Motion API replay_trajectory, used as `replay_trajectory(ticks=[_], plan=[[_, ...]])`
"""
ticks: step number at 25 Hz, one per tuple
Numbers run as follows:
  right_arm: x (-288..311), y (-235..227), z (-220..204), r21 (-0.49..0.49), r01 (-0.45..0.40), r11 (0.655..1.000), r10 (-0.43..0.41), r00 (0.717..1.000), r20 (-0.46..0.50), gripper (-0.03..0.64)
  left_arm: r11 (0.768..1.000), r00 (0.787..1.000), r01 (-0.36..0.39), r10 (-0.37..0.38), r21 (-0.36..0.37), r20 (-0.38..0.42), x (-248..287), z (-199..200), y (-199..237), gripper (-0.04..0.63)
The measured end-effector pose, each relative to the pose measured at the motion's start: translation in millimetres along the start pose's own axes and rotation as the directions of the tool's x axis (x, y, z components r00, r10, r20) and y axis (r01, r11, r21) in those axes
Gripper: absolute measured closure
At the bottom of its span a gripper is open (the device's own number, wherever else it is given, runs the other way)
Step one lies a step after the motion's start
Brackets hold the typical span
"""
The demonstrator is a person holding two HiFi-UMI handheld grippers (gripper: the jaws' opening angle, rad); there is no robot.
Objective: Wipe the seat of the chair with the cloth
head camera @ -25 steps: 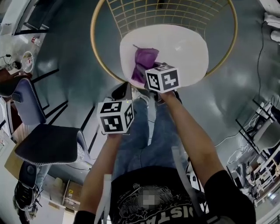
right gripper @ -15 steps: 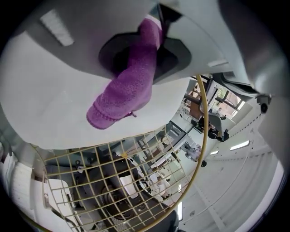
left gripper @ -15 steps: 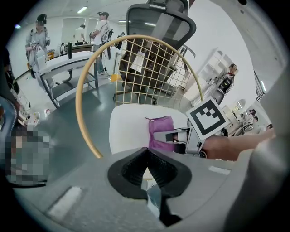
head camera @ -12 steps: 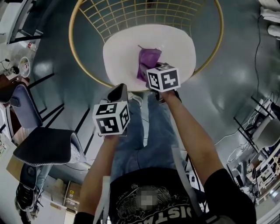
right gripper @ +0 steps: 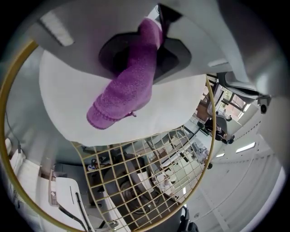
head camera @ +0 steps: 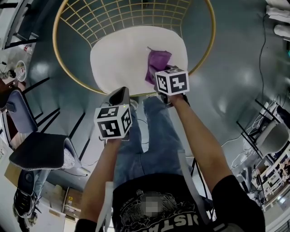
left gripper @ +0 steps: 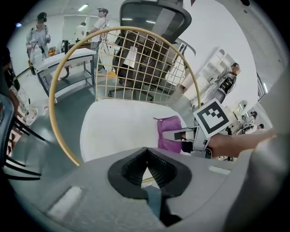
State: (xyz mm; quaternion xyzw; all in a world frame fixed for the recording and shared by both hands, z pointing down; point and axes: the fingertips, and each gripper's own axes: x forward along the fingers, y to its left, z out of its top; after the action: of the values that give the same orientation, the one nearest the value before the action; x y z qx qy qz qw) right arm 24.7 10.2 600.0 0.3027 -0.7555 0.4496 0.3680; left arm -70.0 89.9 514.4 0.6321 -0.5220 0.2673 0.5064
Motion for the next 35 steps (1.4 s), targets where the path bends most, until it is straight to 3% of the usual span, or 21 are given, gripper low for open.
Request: replay_trajectory(ticks=[7,18,24,35], plan=[[-34,-51,-2,0.015,0.085,0.996,-0.085,0.996,0.004,0.552,1.000,1.000,0.002,-0.002,-0.009,0.006,14,5,-25,0.600],[-59,-84,-13,0.011,0.125,0.992,-0.125,0.992,-0.021,0.552,0.999,1.000,-0.017,0.017,-0.033,0.011,29,1,-42,0.600],[-84,-25,6,0.017,0.005,1.000,-0.006,0.999,0.050,0.552,0.997,0.999,-0.038,0.039,-0.070,0.016,8,-1,-34,0.600],[-20,121,-6,-0.044,-0.201,0.979,0.202,0.979,0.020,0.552,0.993,0.996,-0.082,0.083,-0.085,0.020,-27,-18,47,0.601]])
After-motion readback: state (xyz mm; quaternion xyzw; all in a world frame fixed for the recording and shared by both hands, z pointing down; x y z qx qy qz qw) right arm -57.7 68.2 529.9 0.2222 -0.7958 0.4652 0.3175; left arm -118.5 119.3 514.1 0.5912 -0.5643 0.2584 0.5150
